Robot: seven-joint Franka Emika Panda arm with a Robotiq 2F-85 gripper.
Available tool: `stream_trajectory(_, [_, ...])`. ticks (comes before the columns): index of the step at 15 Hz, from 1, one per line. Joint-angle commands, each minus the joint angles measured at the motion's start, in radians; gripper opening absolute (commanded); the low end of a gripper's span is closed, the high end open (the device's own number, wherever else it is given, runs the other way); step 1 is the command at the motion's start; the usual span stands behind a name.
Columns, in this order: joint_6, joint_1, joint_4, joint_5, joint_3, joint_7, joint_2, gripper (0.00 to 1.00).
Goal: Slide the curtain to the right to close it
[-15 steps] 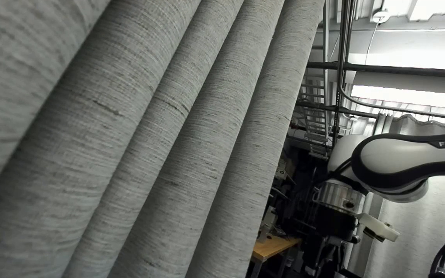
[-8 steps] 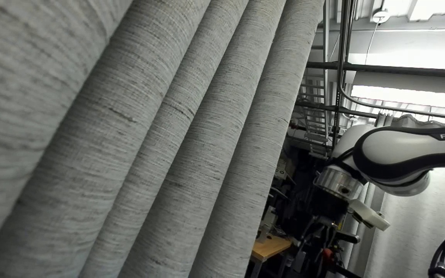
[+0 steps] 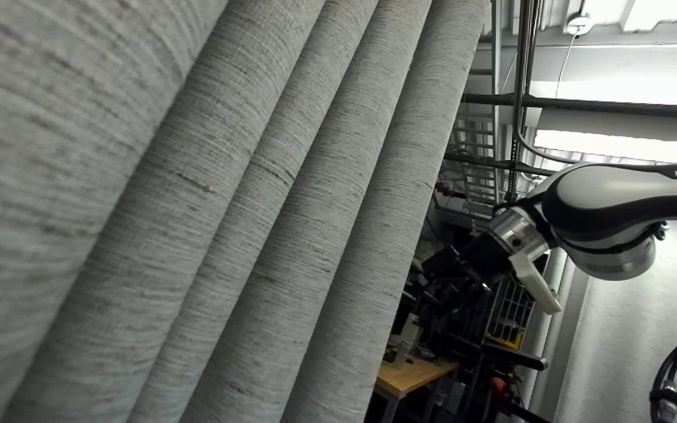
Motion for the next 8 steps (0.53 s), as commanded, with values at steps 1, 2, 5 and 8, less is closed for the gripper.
stream_trajectory(1, [0.1,0.049,0.03,0.067,-0.043,-0.029,0.006,1.0])
stream_trajectory(2, [0.112,0.058,0.036,0.078,-0.054,-0.037,0.007,1.0])
stream_trajectory(5, [0.095,0.033,0.026,0.054,-0.032,-0.011,0.001,1.0])
stream_trajectory(8, [0.095,0.033,0.021,0.053,-0.029,-0.01,0.004,1.0])
